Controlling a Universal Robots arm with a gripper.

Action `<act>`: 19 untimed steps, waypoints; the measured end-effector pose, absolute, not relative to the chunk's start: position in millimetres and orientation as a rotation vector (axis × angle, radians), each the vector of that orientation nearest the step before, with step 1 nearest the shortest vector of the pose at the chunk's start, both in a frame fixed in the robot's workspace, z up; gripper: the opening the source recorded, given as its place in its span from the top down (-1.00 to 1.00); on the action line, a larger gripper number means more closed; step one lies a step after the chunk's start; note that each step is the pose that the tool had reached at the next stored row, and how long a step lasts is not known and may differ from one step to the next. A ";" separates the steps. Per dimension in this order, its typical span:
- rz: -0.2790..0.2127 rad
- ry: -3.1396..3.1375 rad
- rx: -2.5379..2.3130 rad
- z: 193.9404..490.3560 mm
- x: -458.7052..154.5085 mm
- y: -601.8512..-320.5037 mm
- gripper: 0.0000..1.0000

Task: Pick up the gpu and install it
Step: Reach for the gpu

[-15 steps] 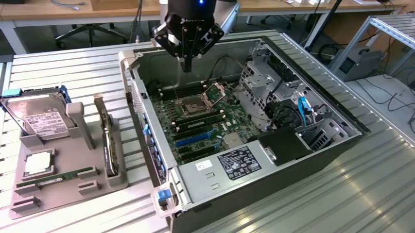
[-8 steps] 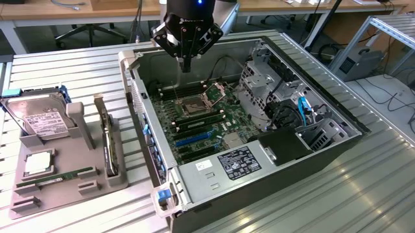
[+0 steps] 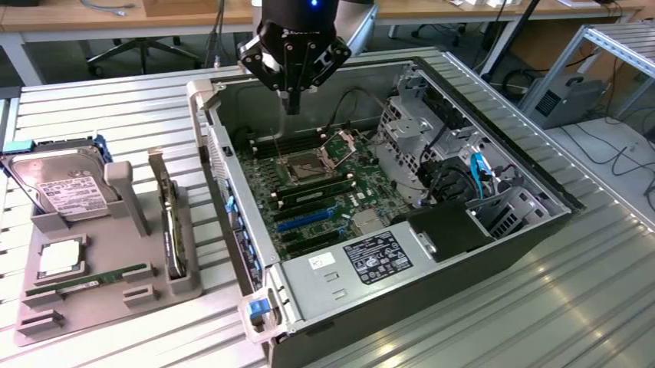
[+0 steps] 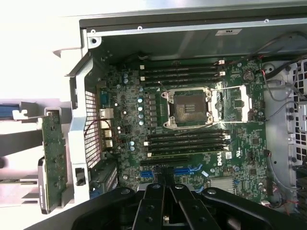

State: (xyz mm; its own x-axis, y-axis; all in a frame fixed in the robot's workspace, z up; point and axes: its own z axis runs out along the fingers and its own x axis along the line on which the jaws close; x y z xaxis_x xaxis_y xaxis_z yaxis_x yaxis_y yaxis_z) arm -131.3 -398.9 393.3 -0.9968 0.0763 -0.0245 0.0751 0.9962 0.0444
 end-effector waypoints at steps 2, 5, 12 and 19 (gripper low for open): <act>0.068 3.112 0.118 393.3 -131.6 -398.9 0.79; 0.068 3.112 0.118 393.3 -132.3 -398.9 0.79; 0.068 3.112 0.118 393.3 -134.3 -398.9 0.79; 0.068 3.112 0.118 393.3 -136.6 -398.9 0.79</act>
State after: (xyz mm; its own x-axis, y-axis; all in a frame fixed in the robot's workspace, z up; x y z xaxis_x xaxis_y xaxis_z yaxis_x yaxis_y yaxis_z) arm -136.6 -398.9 393.3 -0.9968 0.0762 -0.0245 0.0751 0.9962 0.0444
